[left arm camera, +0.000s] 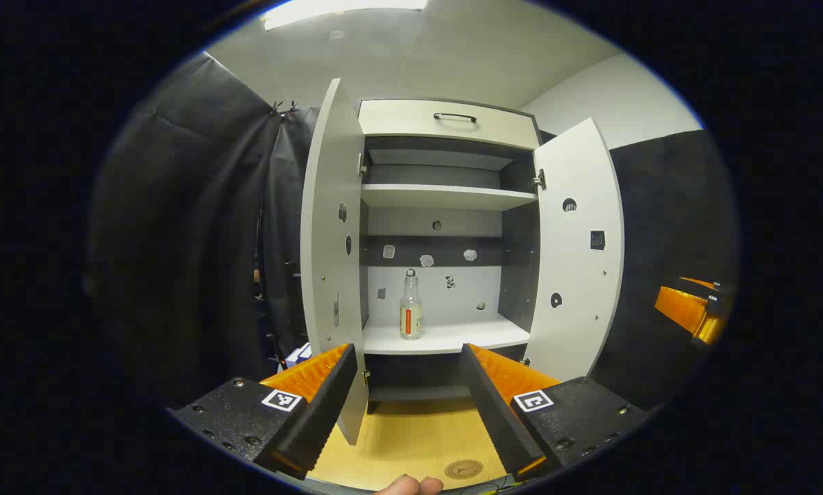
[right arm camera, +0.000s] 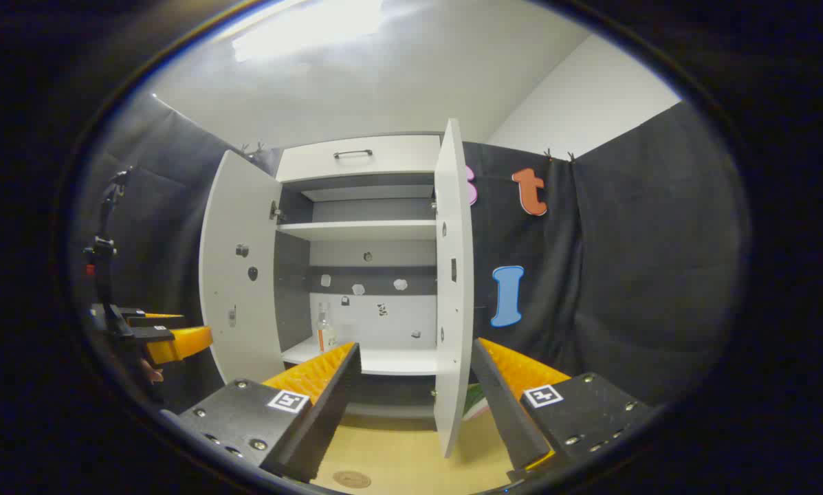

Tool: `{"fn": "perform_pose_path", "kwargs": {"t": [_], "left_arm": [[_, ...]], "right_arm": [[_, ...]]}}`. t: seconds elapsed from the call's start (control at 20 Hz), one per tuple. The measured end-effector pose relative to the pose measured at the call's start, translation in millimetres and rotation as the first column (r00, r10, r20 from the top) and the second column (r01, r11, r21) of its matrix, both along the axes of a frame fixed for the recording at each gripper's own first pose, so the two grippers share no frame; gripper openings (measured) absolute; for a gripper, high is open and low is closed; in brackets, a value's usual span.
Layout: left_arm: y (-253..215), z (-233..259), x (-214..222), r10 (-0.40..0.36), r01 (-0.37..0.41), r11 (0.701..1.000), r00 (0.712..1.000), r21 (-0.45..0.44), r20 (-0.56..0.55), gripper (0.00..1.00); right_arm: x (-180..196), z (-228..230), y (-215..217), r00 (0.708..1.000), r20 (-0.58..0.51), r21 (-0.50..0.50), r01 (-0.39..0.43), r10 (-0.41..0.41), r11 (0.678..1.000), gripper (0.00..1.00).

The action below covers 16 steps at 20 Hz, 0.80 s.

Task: Grasp the bottle in the cabinet with the left hand and place it on the coaster, then close the right door with the right hand and the left door with the left hand.

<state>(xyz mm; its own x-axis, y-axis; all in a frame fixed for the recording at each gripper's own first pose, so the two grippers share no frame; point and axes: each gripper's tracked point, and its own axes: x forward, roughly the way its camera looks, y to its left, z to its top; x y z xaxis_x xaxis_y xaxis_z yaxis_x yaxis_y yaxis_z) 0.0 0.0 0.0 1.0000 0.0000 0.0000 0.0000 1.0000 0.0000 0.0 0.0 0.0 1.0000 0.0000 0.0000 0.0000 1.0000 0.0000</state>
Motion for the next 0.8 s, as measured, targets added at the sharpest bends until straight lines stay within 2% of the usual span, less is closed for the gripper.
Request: {"fn": "perform_pose_path", "kwargs": {"t": [0.4,0.45,0.5,0.8], "left_arm": [[-20,-11,-3,0.0,0.001,1.0,1.0,0.024,-0.021,0.96],[-23,-12,0,-0.003,0.003,1.0,1.0,0.019,-0.025,0.96],[-26,-13,3,-0.008,0.008,1.0,1.0,0.017,-0.027,0.96],[-35,-15,52,-0.034,0.034,0.999,0.999,0.025,-0.018,0.96]], "right_arm": [[-25,4,-21,0.999,0.04,0.007,0.004,-0.004,1.0,0.98],[-27,5,-22,0.999,0.047,0.008,0.001,-0.002,1.0,0.93],[-28,5,-24,0.999,0.049,0.009,-0.001,0.001,1.0,0.98],[-16,-1,-22,0.999,0.053,0.024,-0.002,0.0,1.0,0.98]]}}
